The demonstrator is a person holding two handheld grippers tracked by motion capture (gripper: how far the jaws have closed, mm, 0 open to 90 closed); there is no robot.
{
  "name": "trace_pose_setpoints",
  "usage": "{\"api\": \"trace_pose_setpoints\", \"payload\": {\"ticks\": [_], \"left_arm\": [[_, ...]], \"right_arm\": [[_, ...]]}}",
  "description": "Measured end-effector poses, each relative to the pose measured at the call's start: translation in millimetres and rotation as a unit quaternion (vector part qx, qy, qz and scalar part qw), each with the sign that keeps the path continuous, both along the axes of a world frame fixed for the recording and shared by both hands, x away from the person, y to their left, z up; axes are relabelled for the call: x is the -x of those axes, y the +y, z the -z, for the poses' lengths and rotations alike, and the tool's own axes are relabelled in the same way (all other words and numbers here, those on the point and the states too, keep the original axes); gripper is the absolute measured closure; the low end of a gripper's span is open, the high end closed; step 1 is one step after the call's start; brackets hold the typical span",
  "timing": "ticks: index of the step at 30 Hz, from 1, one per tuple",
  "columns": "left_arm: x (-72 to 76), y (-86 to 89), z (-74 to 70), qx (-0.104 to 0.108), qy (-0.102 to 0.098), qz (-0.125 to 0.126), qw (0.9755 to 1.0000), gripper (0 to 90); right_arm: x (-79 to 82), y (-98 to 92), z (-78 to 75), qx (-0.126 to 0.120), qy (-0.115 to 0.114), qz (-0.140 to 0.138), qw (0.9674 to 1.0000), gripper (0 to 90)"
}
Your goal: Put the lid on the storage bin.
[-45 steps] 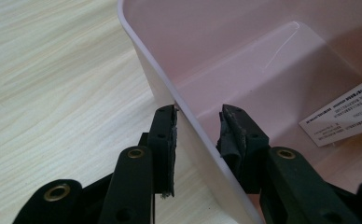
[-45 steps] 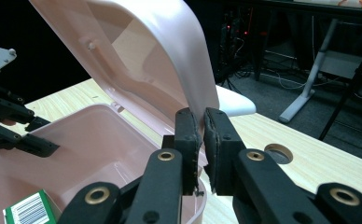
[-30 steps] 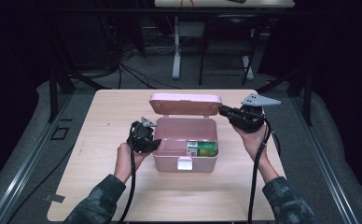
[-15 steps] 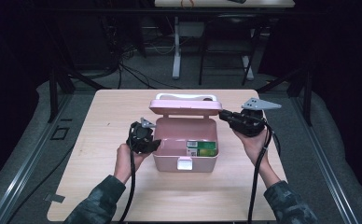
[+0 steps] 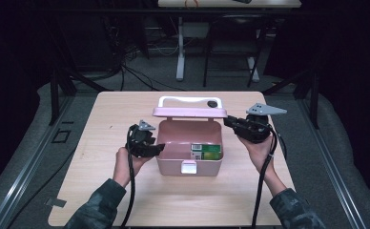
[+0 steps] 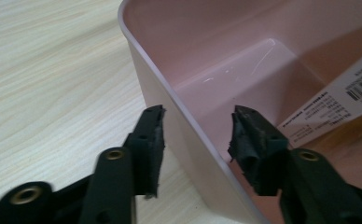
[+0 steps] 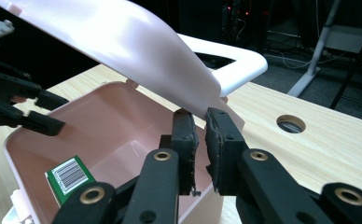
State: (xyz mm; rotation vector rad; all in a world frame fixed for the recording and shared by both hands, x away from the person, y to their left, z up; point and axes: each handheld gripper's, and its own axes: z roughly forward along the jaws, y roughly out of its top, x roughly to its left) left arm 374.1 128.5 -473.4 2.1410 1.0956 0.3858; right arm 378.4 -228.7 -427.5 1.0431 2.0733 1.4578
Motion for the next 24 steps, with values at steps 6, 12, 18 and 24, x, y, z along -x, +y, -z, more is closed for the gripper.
{"api": "trace_pose_setpoints", "payload": {"ticks": [6, 12, 18, 24], "left_arm": [[12.6, 14.6, -9.5, 0.016, -0.014, 0.002, 0.9998, 32.3], [21.7, 29.6, -12.4, 0.024, -0.022, -0.004, 0.9995, 24.6], [26.8, 43.8, -5.1, 0.027, -0.025, -0.007, 0.9993, 20.0], [30.0, 52.1, 3.0, 0.032, -0.022, -0.009, 0.9992, 22.2]], "right_arm": [[3.2, 1.3, 0.7, 0.006, 0.006, 0.004, 1.0, 81.5], [6.3, 1.4, 2.4, 0.006, 0.023, 0.003, 0.9997, 80.0], [10.7, 2.2, 4.9, 0.006, 0.04, 0.001, 0.9992, 76.8], [17.9, 3.5, 6.5, 0.013, 0.049, -0.004, 0.9987, 72.8]]}}
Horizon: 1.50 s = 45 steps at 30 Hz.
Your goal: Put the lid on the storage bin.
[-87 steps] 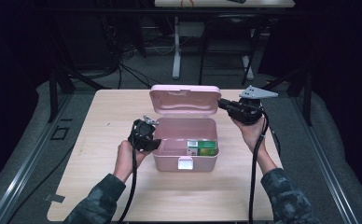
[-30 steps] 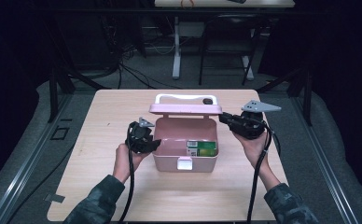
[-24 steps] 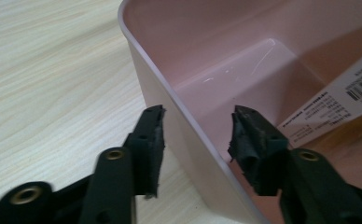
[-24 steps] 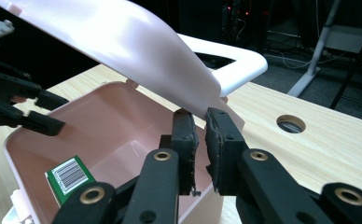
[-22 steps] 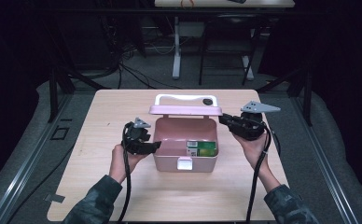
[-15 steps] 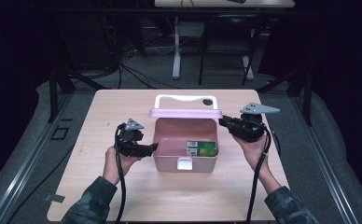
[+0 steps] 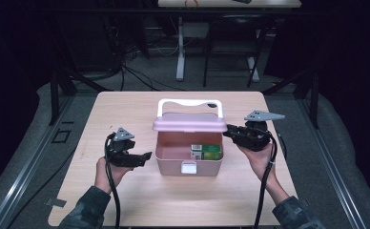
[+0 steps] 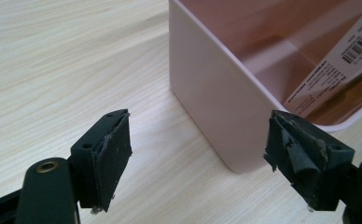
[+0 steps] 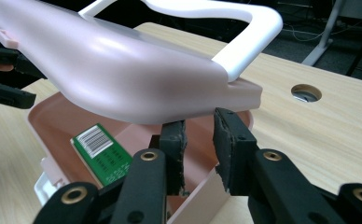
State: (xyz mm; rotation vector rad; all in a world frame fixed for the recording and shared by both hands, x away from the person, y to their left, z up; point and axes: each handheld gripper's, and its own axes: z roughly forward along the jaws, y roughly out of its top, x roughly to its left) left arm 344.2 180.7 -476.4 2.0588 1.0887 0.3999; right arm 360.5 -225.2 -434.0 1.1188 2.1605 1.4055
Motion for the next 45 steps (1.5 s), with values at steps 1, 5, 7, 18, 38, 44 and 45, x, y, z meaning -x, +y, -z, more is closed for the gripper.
{"api": "trace_pose_setpoints", "payload": {"ticks": [1, 5, 7, 18, 38, 44, 45], "left_arm": [[0.1, 0.7, 0.9, 0.0, 0.001, 0.001, 1.0, 21.8], [0.4, 3.4, 4.7, 0.002, 0.009, 0.005, 0.9999, 16.4], [0.1, 4.7, 6.6, 0.001, 0.011, 0.006, 0.9999, 15.3], [2.7, 8.1, 13.4, 0.002, 0.024, 0.008, 0.9997, 12.0], [-3.0, 14.2, 28.9, -0.017, 0.066, 0.017, 0.9976, 0.2], [-4.1, 14.6, 30.7, -0.017, 0.069, 0.018, 0.9973, 0.1], [-4.4, 15.2, 30.5, -0.017, 0.069, 0.019, 0.9973, 0.2]], "right_arm": [[1.3, 0.3, 0.5, -0.002, 0.002, -0.001, 1.0, 72.4], [5.9, 0.9, 2.7, 0.0, 0.01, -0.003, 0.9999, 70.3], [8.1, 1.4, 3.7, 0.002, 0.014, -0.005, 0.9999, 69.4], [22.3, 4.3, 7.3, 0.0, 0.035, -0.024, 0.9991, 57.4], [39.9, 14.7, 34.8, 0.03, 0.067, -0.018, 0.9972, 46.1], [42.3, 15.7, 40.3, 0.043, 0.073, -0.014, 0.9963, 42.4], [42.8, 15.8, 41.0, 0.043, 0.074, -0.016, 0.9962, 41.4]]}}
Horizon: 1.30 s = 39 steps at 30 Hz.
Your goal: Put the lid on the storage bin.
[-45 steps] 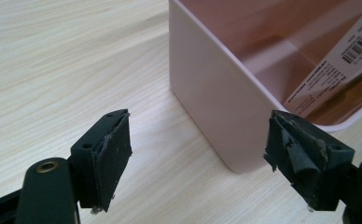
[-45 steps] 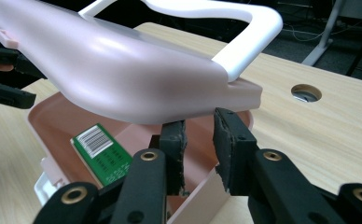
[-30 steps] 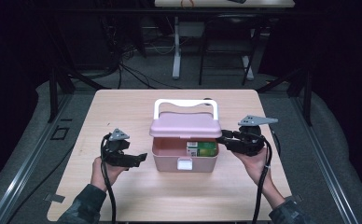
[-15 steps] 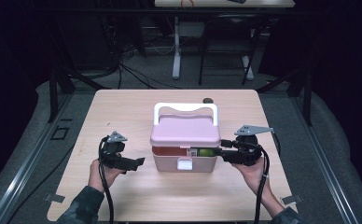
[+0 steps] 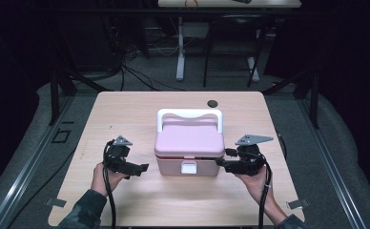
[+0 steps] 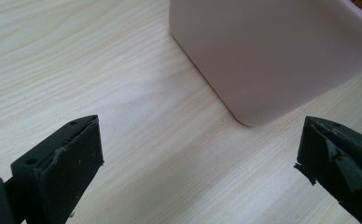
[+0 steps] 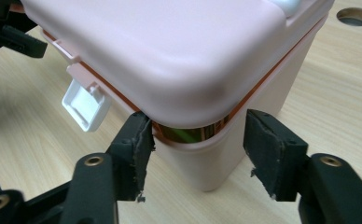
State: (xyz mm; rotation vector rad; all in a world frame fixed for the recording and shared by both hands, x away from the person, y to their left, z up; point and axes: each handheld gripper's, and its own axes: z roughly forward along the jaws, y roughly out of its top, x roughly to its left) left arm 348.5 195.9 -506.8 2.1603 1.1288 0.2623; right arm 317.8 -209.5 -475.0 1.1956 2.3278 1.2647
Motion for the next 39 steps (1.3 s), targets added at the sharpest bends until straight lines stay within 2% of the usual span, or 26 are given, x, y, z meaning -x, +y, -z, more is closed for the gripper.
{"api": "trace_pose_setpoints", "payload": {"ticks": [5, 8, 12, 19, 23, 28, 32, 39], "left_arm": [[-0.3, -0.4, 1.0, 0.001, 0.004, 0.002, 1.0, 0.1], [-0.5, 0.5, 0.7, -0.001, 0.005, 0.003, 1.0, 0.1], [1.8, 0.6, 2.0, 0.008, 0.002, -0.007, 0.9999, 0.1], [5.2, 1.9, 2.9, -0.003, -0.009, -0.011, 0.9999, 0.1], [3.0, 4.3, 5.1, -0.015, -0.015, -0.014, 0.9997, 0.1], [-0.8, 8.4, 10.2, -0.019, -0.013, -0.021, 0.9995, 0.0], [-3.3, 9.1, 11.3, -0.016, -0.011, -0.02, 0.9996, 0.1], [-11.3, 8.5, 17.7, -0.021, 0.0, -0.019, 0.9996, 0.1]], "right_arm": [[1.7, 1.1, 5.4, 0.012, 0.011, 0.001, 0.9999, 37.1], [1.7, 0.1, 8.3, 0.01, 0.017, 0.001, 0.9998, 35.6], [4.1, -2.2, 9.4, 0.011, 0.021, 0.005, 0.9997, 33.2], [13.6, -14.6, 21.0, 0.035, 0.043, 0.013, 0.9984, 16.3], [17.4, -22.3, 27.1, 0.062, 0.043, 0.015, 0.997, 10.6], [14.2, -31.9, 35.1, 0.086, 0.057, 0.027, 0.9943, 0.7], [7.9, -36.0, 40.6, 0.098, 0.072, 0.036, 0.9919, 0.0], [1.2, -40.5, 46.2, 0.113, 0.076, 0.038, 0.99, 0.0]]}}
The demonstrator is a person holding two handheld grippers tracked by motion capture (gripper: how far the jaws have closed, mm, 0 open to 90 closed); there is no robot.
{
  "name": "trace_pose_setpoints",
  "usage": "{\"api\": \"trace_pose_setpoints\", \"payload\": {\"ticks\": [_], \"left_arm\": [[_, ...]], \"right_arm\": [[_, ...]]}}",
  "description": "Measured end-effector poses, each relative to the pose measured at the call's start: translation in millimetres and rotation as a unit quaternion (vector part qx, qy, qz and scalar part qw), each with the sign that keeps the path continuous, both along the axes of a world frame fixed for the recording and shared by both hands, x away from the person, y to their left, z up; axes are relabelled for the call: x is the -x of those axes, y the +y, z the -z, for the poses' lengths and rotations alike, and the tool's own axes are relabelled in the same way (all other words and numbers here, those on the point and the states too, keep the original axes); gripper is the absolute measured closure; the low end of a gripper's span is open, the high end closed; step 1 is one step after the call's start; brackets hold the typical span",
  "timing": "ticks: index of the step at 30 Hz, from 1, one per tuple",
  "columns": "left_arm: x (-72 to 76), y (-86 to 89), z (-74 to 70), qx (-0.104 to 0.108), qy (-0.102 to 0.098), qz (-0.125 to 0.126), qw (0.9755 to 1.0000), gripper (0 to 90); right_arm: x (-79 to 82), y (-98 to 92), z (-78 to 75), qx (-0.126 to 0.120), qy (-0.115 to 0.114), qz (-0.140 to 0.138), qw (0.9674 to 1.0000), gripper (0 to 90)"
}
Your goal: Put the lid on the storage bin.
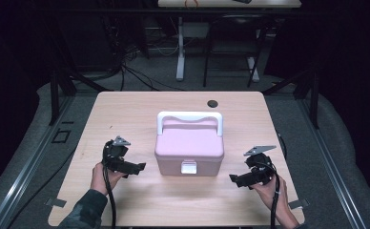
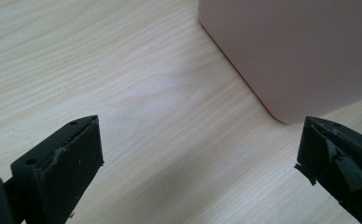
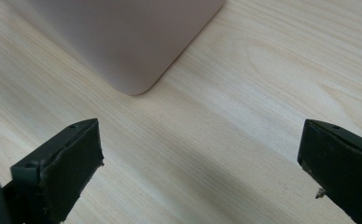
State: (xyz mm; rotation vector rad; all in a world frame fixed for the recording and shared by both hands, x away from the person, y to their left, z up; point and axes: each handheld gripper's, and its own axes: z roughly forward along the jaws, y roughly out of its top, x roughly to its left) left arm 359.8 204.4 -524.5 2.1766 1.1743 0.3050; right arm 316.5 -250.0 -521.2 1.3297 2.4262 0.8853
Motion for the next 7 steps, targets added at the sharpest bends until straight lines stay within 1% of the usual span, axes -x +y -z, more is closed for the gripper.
{"api": "trace_pose_setpoints", "payload": {"ticks": [6, 7], "left_arm": [[-2.2, 0.2, 1.4, 0.001, 0.002, 0.001, 1.0, 0.1], [-2.4, -0.1, 1.6, 0.0, 0.002, 0.001, 1.0, 0.0]], "right_arm": [[-6.1, -6.0, 5.3, 0.005, 0.007, 0.005, 1.0, 0.0], [-6.7, -6.8, 6.1, 0.003, 0.01, 0.009, 0.9999, 0.0]]}}
